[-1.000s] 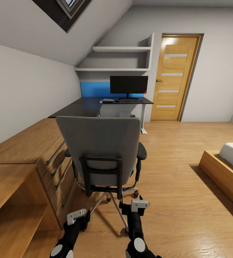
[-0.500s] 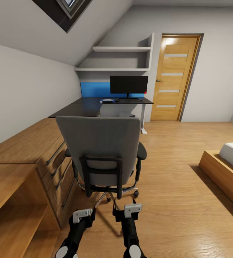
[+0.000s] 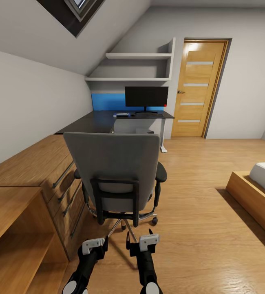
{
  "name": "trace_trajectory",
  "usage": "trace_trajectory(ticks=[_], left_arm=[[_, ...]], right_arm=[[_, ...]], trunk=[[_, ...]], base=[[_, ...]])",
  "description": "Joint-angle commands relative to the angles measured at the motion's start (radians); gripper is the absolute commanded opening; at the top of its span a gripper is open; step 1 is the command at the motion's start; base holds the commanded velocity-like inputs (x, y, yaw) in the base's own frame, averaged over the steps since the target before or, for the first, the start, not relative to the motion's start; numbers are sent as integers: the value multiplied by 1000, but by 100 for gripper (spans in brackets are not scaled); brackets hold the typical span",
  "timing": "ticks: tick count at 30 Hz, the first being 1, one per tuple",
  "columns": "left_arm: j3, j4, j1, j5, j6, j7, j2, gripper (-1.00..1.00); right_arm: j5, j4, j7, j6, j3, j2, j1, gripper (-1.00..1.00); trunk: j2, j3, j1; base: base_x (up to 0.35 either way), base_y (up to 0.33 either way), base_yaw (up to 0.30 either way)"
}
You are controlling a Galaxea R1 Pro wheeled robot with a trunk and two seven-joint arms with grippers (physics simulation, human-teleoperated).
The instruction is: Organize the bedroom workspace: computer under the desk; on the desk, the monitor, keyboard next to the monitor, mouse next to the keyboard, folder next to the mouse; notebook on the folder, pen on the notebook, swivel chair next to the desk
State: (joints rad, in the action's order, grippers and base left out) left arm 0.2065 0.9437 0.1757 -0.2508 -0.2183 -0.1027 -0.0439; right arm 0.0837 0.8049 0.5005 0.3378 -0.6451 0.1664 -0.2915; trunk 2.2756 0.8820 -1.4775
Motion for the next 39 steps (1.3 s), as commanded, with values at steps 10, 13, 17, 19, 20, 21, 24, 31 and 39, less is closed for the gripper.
trace_trajectory(ticks=[10, 13, 17, 19, 20, 21, 24, 31, 39], left_arm=[[4, -2, 1, -7, -4, -8, 1, 100], [4, -2, 1, -8, -3, -8, 1, 100], [3, -2, 1, -8, -3, -9, 1, 100], [3, -2, 1, -8, -3, -9, 1, 100], [2, -2, 1, -8, -3, -9, 1, 100], [3, -2, 1, -8, -3, -10, 1, 100], [3, -2, 1, -8, -4, -10, 1, 100], [3, -7, 1, -8, -4, -11, 1, 100], [3, -9, 1, -8, -3, -11, 1, 100]], right_arm=[[8, -1, 4, 16, -8, -1, -1, 100], [7, -1, 5, 28, -8, -1, -1, 100], [7, -1, 5, 37, -8, -1, -1, 100], [7, -1, 6, 41, -8, -1, -1, 100], [7, -1, 6, 41, -8, -1, -1, 100], [7, -1, 6, 42, -8, -1, -1, 100], [7, -1, 6, 43, -8, -1, -1, 100], [7, -1, 6, 44, -8, -1, -1, 100], [7, -2, 7, 46, -7, -1, -1, 100]], trunk=[[0, 1, 0], [0, 1, 0], [0, 1, 0], [0, 1, 0], [0, 1, 0], [0, 1, 0], [0, 1, 0], [0, 1, 0], [0, 1, 0]], base=[[1, 0, 0], [52, 15, 0], [168, 95, 0], [196, 85, 0], [145, 60, 0], [116, 48, 0], [75, 31, 0], [28, 11, 0], [68, 2, 0]])
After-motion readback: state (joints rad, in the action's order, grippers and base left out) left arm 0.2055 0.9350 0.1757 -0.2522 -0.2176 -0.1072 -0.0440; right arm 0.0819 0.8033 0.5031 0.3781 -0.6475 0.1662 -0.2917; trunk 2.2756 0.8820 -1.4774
